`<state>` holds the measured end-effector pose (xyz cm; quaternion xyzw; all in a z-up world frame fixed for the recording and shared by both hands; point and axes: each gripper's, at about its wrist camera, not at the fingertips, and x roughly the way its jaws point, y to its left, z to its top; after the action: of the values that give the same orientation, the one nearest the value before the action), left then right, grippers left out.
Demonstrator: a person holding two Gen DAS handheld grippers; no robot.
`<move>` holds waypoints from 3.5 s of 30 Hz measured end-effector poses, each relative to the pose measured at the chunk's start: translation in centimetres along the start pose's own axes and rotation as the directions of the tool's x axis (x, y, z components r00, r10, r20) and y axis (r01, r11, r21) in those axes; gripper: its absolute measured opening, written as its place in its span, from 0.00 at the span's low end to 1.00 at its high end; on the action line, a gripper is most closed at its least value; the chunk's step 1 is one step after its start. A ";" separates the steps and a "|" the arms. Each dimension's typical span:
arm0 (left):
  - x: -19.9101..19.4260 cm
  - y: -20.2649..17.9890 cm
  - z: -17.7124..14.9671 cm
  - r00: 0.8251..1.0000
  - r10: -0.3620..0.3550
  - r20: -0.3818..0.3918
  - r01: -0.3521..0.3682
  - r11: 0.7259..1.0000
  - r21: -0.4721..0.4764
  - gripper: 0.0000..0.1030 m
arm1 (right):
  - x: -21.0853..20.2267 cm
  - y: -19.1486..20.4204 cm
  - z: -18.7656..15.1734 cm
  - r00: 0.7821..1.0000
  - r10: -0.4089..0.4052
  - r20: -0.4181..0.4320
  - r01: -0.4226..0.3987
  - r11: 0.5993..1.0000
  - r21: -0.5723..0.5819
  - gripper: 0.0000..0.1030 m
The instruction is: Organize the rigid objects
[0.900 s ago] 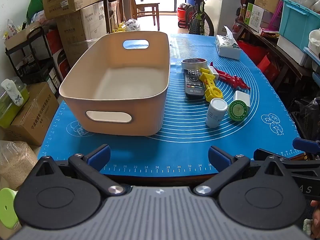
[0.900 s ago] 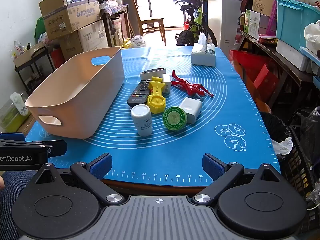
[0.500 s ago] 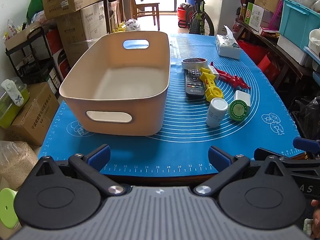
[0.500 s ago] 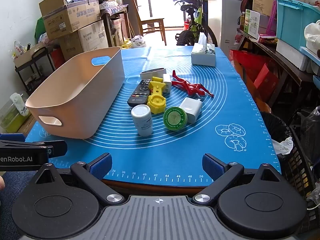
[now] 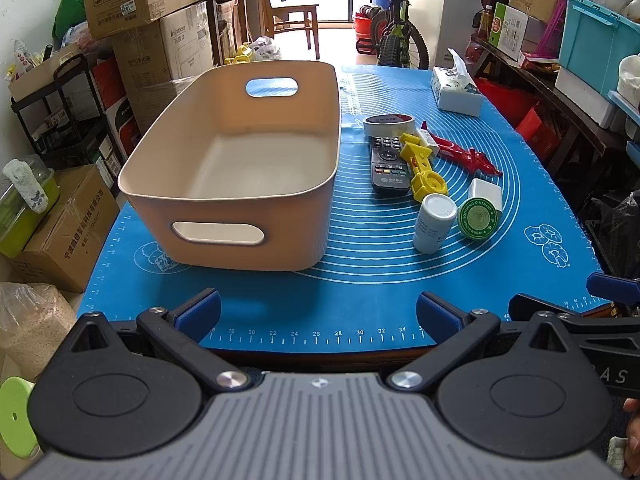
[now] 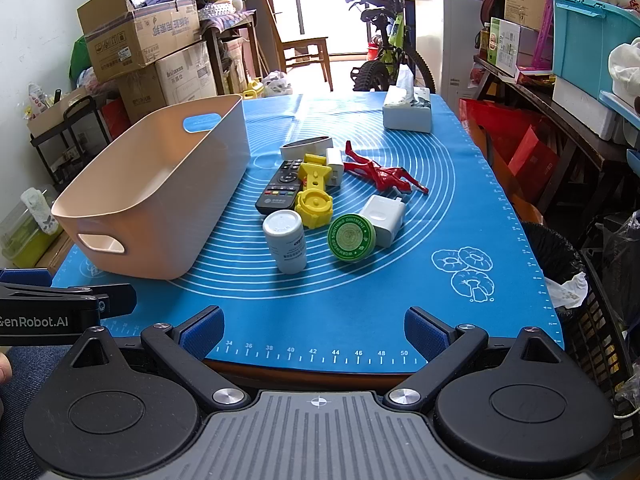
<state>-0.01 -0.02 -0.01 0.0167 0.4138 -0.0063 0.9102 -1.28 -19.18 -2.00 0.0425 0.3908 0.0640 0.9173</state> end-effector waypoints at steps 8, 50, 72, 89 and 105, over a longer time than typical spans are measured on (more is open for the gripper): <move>0.0 0.0 0.0 1.000 0.001 -0.001 -0.001 1.000 0.000 1.00 | 0.0 0.0 0.0 1.000 0.002 0.000 -0.002 1.000 0.001 0.94; 0.0 0.0 0.0 1.000 0.003 -0.004 -0.003 1.000 0.002 0.99 | 0.1 0.1 0.0 1.000 0.003 -0.001 -0.003 1.000 0.002 0.94; 0.0 0.2 -0.3 1.000 0.011 0.000 -0.011 1.000 0.024 0.99 | 0.1 0.0 0.1 1.000 0.008 -0.004 -0.008 1.000 0.013 0.94; 1.0 4.7 8.4 0.987 0.091 0.131 -0.091 0.996 -0.010 1.00 | 2.2 0.1 4.9 0.995 -0.017 0.097 0.013 0.999 0.035 0.95; 8.0 11.5 14.3 0.981 0.191 0.043 -0.191 0.982 -0.004 0.99 | 8.7 1.5 7.5 0.995 -0.085 0.058 0.082 0.995 0.053 0.96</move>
<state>16.30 10.99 3.64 0.0560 0.3905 0.0806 0.9154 9.99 -16.58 -2.77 0.0511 0.3660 0.0144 0.9291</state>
